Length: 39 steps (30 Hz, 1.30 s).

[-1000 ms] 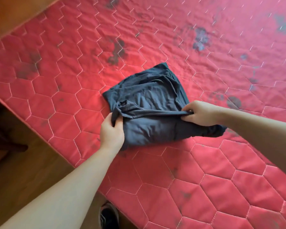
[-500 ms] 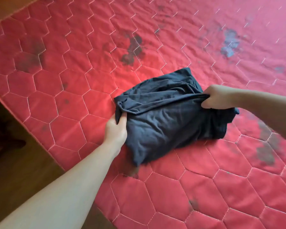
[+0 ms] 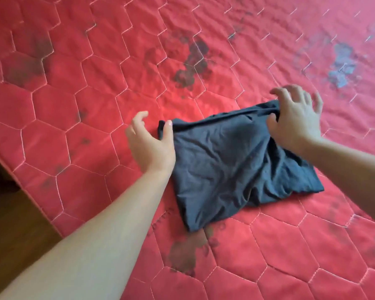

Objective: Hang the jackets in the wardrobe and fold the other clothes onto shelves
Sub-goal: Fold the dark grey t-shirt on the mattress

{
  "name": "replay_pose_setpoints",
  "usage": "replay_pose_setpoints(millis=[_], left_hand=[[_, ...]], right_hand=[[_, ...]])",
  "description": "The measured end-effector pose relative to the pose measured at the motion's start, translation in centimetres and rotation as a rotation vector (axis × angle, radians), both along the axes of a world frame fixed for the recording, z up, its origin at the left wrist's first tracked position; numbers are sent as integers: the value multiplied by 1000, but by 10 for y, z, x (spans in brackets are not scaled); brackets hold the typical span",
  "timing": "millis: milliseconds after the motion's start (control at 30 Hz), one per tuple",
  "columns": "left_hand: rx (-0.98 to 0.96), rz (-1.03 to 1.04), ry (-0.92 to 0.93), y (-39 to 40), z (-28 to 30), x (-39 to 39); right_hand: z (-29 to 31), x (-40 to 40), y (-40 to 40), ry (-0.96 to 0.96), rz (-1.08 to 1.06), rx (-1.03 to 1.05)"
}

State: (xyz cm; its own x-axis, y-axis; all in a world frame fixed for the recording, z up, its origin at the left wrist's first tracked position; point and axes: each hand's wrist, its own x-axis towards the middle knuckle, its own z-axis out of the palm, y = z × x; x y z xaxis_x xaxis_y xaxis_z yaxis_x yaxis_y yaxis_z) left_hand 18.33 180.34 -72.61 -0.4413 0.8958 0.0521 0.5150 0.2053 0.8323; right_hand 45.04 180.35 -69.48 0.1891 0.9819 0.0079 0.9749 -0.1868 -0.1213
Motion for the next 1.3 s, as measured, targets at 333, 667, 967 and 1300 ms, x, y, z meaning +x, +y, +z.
replay_pose_setpoints(millis=[333,667,967,1300], left_hand=[[-290,-780,787,-23,-46,56],[-100,-908,819,-76,-45,61],[-252,-1062,947,-90,-42,31],[-206,-1215,1089,-98,-15,7]], right_hand=[[-72,-15,-24,-36,349,-197],[-79,-13,-65,38,409,-53],[-69,52,-96,-151,561,-252],[-53,59,-131,-70,638,-171]])
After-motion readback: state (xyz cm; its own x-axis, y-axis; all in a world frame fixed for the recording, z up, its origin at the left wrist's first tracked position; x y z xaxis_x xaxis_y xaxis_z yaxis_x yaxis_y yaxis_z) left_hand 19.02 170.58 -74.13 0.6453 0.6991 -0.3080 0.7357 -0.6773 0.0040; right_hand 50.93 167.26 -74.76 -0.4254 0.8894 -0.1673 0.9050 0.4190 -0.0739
